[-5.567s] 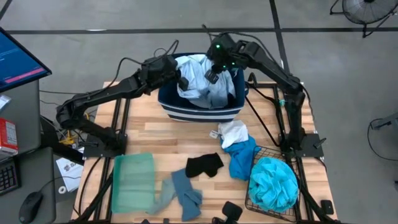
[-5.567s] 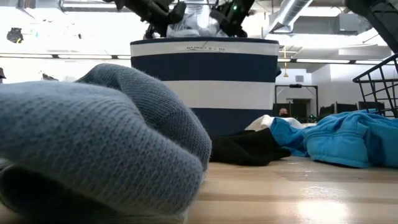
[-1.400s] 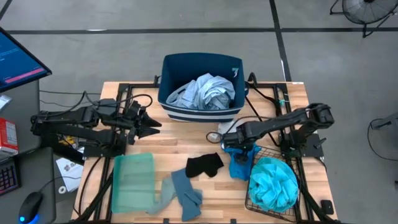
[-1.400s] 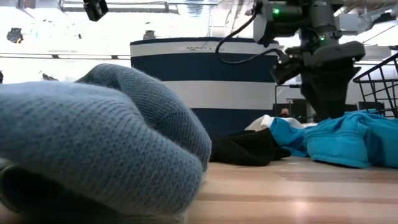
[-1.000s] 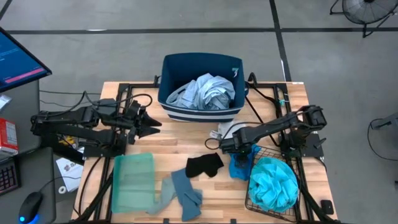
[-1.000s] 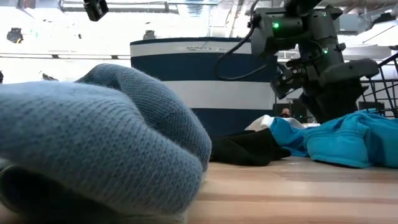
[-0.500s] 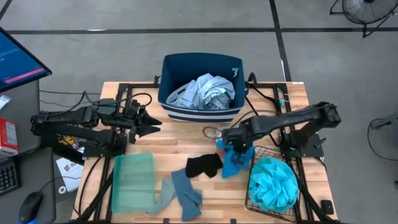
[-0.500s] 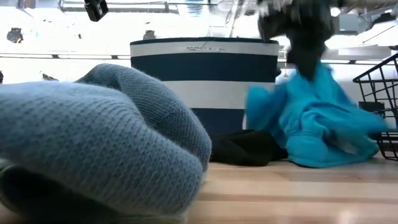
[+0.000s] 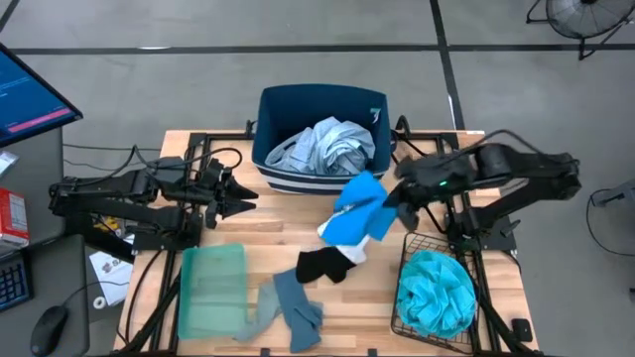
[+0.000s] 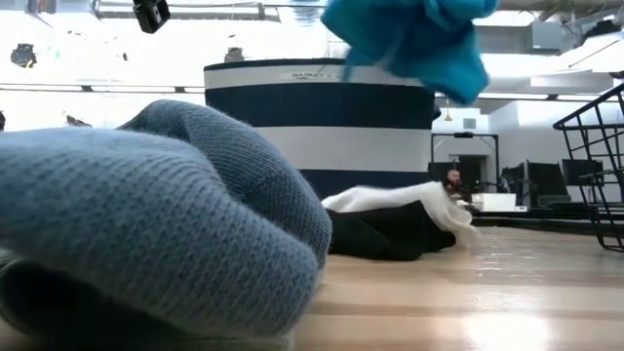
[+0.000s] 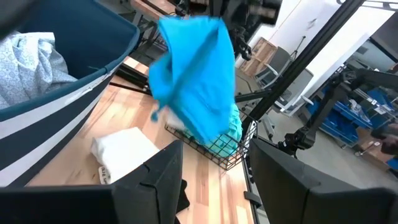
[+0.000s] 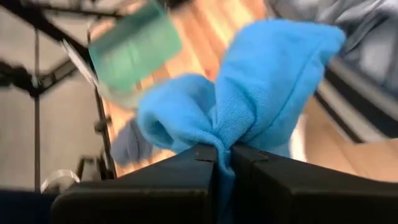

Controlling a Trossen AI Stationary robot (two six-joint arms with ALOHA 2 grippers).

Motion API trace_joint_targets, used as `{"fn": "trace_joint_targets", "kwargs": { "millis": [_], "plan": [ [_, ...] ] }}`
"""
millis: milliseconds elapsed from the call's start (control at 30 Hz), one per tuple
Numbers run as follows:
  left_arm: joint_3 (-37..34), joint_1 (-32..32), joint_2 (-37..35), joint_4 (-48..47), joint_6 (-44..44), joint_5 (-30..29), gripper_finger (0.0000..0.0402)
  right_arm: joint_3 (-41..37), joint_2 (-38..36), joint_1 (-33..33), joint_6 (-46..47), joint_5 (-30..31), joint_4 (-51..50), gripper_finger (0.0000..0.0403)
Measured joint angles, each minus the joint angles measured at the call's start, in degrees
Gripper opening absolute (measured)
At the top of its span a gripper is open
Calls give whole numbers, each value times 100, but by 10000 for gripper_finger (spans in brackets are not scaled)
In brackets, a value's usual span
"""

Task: Pick & Place Cloths
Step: Put the blue shorts into the wire basket

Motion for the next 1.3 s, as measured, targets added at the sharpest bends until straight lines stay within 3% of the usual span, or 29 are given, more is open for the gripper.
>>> {"fn": "trace_joint_targets", "kwargs": {
  "millis": [267, 600, 900, 1100, 1300],
  "plan": [
    [-1, 0, 0, 9, 0, 0, 168, 247, -512, 242, 500, 256, 0, 1],
    [0, 0, 0, 46, 0, 0, 168, 430, -719, 1691, 1920, -66, -62, 1],
    [0, 0, 0, 46, 0, 2, 168, 427, -560, 3322, 4723, -17, -2661, 1],
    [-2, 0, 1, 52, 0, -27, 168, 220, -409, 3968, 5538, 231, -2709, 1],
    [-2, 2, 2, 57, -2, -177, 168, -23, 49, 4261, 5792, 250, -2690, 1]
  ]
}}
